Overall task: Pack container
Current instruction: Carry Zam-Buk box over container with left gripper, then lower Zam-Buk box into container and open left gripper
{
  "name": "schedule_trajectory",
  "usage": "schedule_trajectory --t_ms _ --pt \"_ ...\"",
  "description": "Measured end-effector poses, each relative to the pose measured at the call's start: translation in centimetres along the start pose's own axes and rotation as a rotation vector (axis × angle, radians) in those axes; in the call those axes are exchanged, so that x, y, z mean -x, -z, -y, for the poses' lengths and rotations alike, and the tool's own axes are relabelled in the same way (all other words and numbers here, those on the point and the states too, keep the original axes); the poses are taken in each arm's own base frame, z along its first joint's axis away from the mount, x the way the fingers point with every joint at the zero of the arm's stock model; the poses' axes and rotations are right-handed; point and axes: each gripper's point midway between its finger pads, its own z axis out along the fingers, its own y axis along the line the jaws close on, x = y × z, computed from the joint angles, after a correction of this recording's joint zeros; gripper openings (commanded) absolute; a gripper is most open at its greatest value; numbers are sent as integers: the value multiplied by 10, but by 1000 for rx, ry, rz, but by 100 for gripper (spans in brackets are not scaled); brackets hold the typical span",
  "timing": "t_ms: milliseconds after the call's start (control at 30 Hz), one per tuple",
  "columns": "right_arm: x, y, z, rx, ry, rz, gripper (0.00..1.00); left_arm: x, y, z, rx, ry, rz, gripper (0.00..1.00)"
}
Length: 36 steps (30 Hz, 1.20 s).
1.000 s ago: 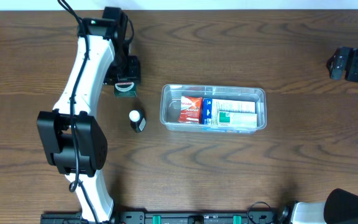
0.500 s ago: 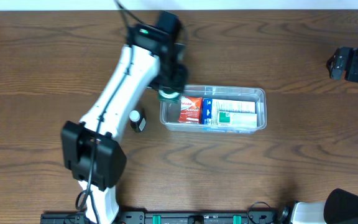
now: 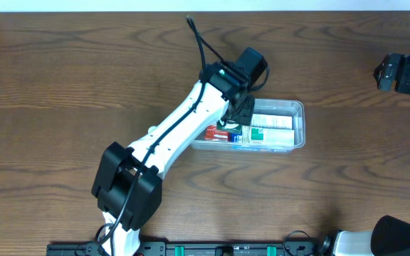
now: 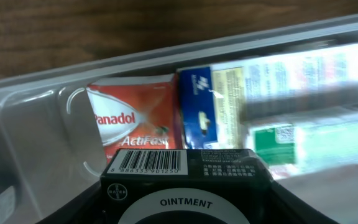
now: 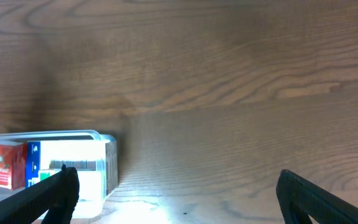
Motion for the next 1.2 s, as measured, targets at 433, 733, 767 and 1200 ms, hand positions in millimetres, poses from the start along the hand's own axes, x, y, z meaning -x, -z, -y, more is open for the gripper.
schedule_trajectory --t_ms 433,733,767,1200 --pt "0 0 0 0 0 0 99 3 -42 -24 15 63 40 66" --pt "0 0 0 0 0 0 99 2 -56 -24 5 50 61 66" --pt "0 0 0 0 0 0 99 4 -56 -24 3 48 66 66" --pt "0 0 0 0 0 0 99 12 -55 -23 3 31 104 66"
